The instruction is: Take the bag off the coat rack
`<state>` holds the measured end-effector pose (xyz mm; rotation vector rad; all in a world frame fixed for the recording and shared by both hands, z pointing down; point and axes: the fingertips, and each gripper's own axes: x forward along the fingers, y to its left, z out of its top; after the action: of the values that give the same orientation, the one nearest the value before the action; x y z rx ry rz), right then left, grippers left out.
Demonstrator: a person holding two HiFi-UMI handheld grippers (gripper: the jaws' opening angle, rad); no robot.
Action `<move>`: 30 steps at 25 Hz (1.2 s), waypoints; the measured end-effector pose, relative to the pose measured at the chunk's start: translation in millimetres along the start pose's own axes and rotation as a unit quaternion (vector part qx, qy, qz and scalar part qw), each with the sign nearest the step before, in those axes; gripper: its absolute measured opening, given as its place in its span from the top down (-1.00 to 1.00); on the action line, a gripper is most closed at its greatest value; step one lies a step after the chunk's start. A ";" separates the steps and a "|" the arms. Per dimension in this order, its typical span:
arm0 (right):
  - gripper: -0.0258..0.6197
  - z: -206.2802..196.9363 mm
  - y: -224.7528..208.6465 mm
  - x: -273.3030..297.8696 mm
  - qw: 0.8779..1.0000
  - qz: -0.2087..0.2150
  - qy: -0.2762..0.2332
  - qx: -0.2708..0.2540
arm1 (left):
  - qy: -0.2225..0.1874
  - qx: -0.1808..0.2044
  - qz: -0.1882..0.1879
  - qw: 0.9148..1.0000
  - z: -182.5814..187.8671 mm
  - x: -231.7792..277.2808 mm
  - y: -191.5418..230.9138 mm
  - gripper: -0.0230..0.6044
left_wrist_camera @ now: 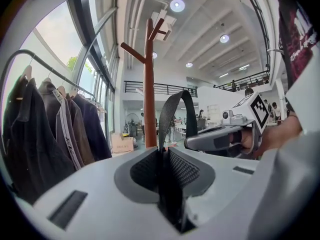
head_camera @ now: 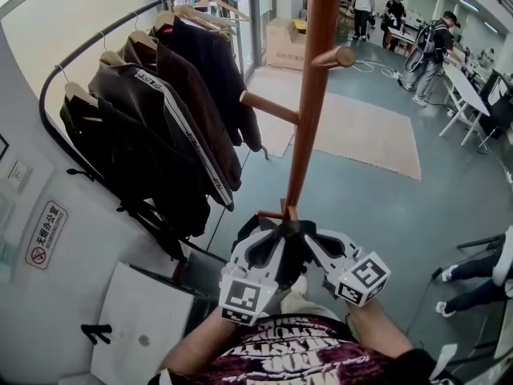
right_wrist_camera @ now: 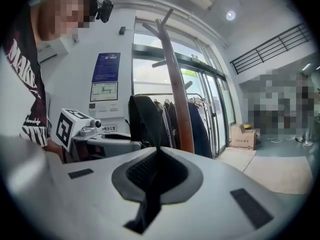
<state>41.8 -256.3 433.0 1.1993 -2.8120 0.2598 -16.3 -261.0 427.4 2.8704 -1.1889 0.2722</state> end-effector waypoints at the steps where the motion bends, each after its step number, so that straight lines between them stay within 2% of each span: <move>1: 0.89 1.9 3.1 -1.8 1.000 0.000 -0.003 -0.001 | -0.002 0.001 -0.001 1.000 2.0 -3.3 -1.1 0.72; 17: 0.89 18.2 42.1 -39.9 0.999 -0.025 -0.021 -0.029 | -0.024 0.002 -0.021 0.999 22.5 -43.1 -32.8 0.72; 30: 0.89 40.5 64.3 -63.0 0.998 -0.016 -0.032 -0.059 | -0.042 0.005 -0.023 0.999 46.4 -65.9 -50.0 0.72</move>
<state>38.9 -175.3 376.6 1.2456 -2.8136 0.0535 -19.8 -183.5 372.9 2.9398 -1.1347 0.1575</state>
